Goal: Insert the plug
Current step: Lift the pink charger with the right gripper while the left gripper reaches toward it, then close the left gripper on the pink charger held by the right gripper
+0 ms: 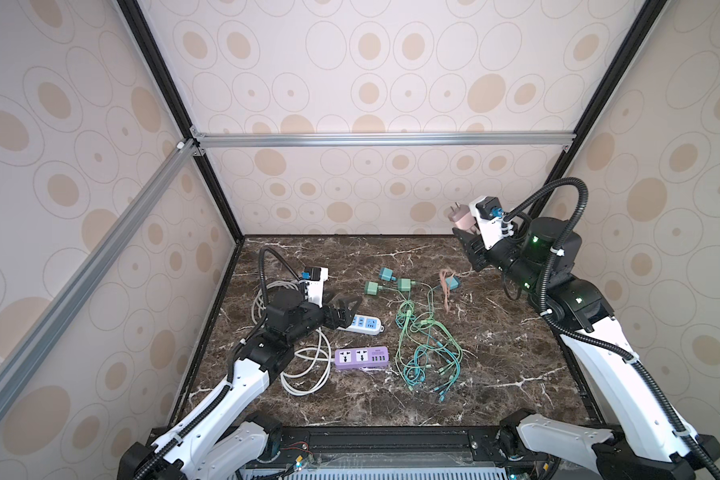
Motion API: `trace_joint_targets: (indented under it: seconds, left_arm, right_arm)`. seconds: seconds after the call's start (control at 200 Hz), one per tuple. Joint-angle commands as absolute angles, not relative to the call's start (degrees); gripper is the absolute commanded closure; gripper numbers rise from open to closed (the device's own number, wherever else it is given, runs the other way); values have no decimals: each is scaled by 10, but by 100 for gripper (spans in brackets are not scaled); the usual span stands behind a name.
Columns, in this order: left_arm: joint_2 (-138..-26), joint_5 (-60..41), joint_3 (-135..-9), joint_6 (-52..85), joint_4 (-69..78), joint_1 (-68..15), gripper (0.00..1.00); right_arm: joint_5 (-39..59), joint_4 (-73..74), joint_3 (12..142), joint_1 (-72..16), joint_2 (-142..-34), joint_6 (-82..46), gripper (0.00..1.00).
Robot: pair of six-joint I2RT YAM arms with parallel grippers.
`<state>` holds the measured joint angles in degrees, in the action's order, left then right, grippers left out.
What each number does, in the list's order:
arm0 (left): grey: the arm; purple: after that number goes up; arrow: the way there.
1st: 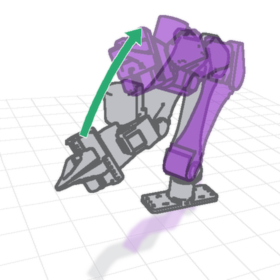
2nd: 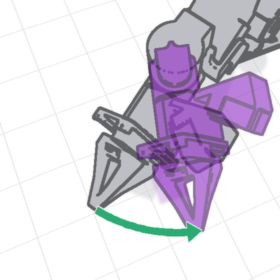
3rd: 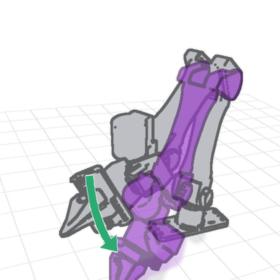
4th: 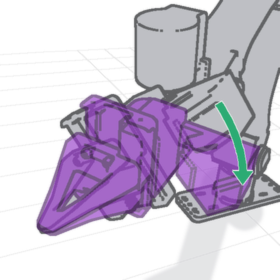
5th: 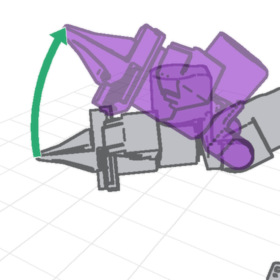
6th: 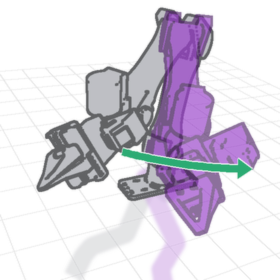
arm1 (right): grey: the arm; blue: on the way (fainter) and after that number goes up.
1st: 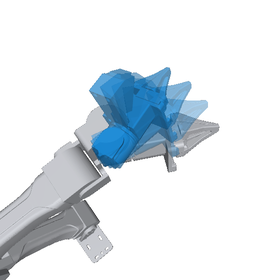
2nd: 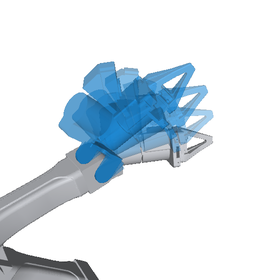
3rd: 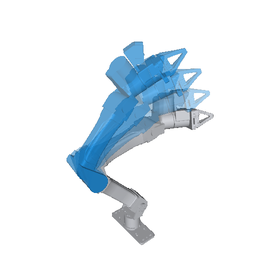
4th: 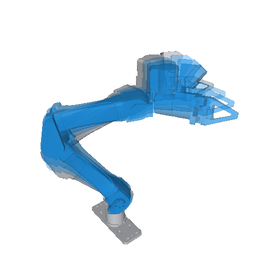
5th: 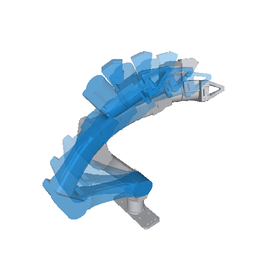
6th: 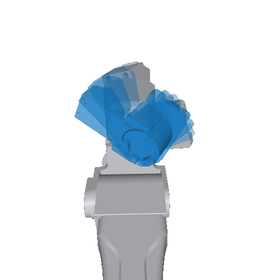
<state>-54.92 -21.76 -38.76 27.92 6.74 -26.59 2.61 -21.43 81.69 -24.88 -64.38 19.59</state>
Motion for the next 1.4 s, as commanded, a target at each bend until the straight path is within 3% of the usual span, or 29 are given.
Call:
trace_joint_targets:
  seconds: [0.0,0.245,0.55,1.39]
  left_arm:
    - [-557,-235,-433,299,104,-290,3]
    - [-610,-313,-478,318,96,-311,6]
    - [-646,-402,-475,335,130,-343,7]
    - [-674,-472,-459,364,174,-353,47]
  right_arm:
    - [83,-229,743,-263,-619,218,71]
    - [107,-155,601,-329,-563,256,71]
    - [70,-123,549,-402,-585,317,70]
    - [-9,-103,559,-491,-641,376,70]
